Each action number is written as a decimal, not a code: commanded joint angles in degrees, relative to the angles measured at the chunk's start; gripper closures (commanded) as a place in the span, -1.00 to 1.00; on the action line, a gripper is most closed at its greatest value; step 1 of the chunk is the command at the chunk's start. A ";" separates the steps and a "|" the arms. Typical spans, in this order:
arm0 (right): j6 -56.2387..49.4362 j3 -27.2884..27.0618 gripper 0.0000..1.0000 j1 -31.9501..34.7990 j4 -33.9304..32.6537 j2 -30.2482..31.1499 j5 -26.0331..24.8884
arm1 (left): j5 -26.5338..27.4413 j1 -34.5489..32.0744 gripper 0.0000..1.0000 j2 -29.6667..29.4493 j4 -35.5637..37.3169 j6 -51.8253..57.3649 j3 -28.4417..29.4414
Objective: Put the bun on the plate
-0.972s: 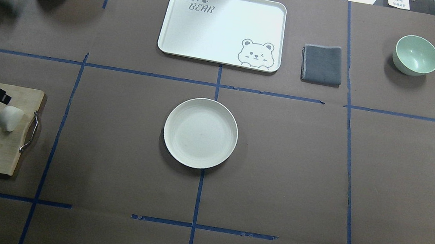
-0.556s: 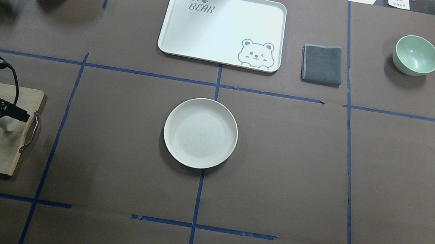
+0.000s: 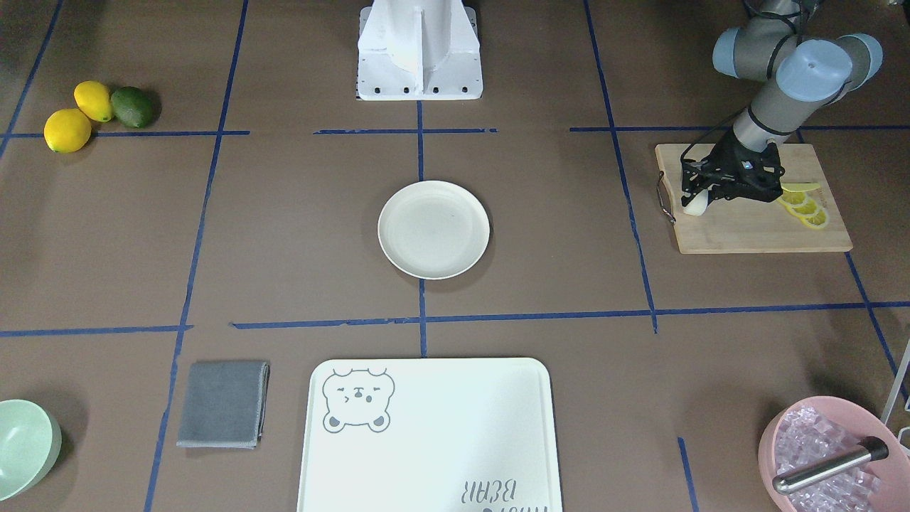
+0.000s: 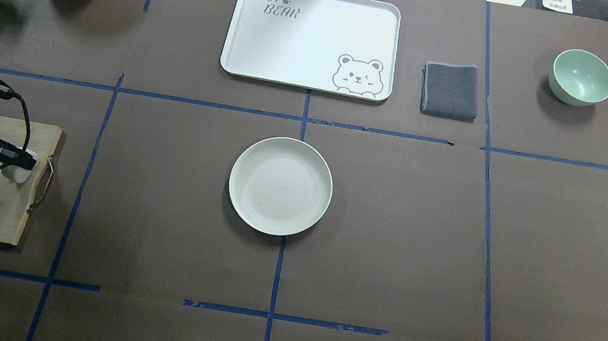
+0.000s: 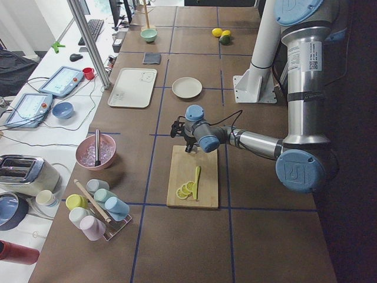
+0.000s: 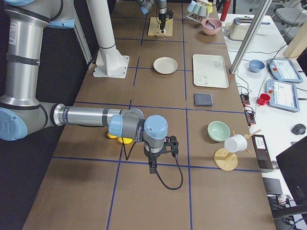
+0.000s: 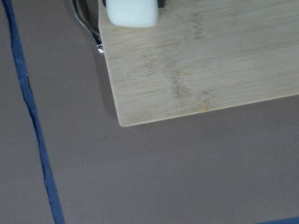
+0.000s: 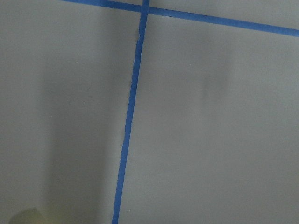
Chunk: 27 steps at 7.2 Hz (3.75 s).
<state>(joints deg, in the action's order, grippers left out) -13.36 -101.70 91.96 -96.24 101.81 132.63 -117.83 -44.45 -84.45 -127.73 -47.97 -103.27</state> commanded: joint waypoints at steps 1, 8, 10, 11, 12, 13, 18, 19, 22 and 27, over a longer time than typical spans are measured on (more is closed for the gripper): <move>0.00 0.10 -1.00 -0.03 0.00 0.06 0.70 | 0.14 -0.03 0.26 -1.93 11.97 -0.54 -7.86; 0.09 0.36 -1.00 -0.03 0.00 0.05 1.05 | 13.76 17.27 0.25 -49.80 34.92 -31.46 12.80; 0.09 0.36 -1.00 -0.03 0.00 0.05 1.05 | 13.94 18.34 0.24 -54.22 33.52 -32.45 17.04; 0.09 0.36 -1.00 -0.03 0.00 0.05 1.05 | 14.82 18.34 0.19 -54.50 29.42 -32.80 19.92; 0.09 0.36 -1.00 -0.03 0.00 0.05 1.05 | 16.56 18.34 0.13 -54.42 26.42 -32.63 21.95; 0.09 0.36 -1.00 -0.03 0.00 0.05 1.14 | 16.76 18.34 -0.15 -54.15 26.30 -31.93 22.50; 0.09 0.36 -1.00 -0.03 0.00 0.05 1.22 | 13.71 14.05 -0.98 -48.74 33.28 -22.57 11.58; 0.00 0.19 -1.00 -0.03 0.00 0.05 1.22 | 10.98 11.25 -0.98 -43.48 37.25 -17.04 3.68; -0.09 0.36 -1.00 -0.03 0.00 0.05 1.22 | -1.56 -5.84 -0.98 -23.00 44.66 9.03 -15.36; -0.09 0.45 -1.00 -0.03 0.00 0.05 1.22 | -20.41 -41.02 -0.99 -3.97 44.14 59.14 -0.67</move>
<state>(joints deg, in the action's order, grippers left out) -13.45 -101.34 91.94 -96.24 101.86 133.86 -135.41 -77.49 -90.77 -83.64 0.25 -110.35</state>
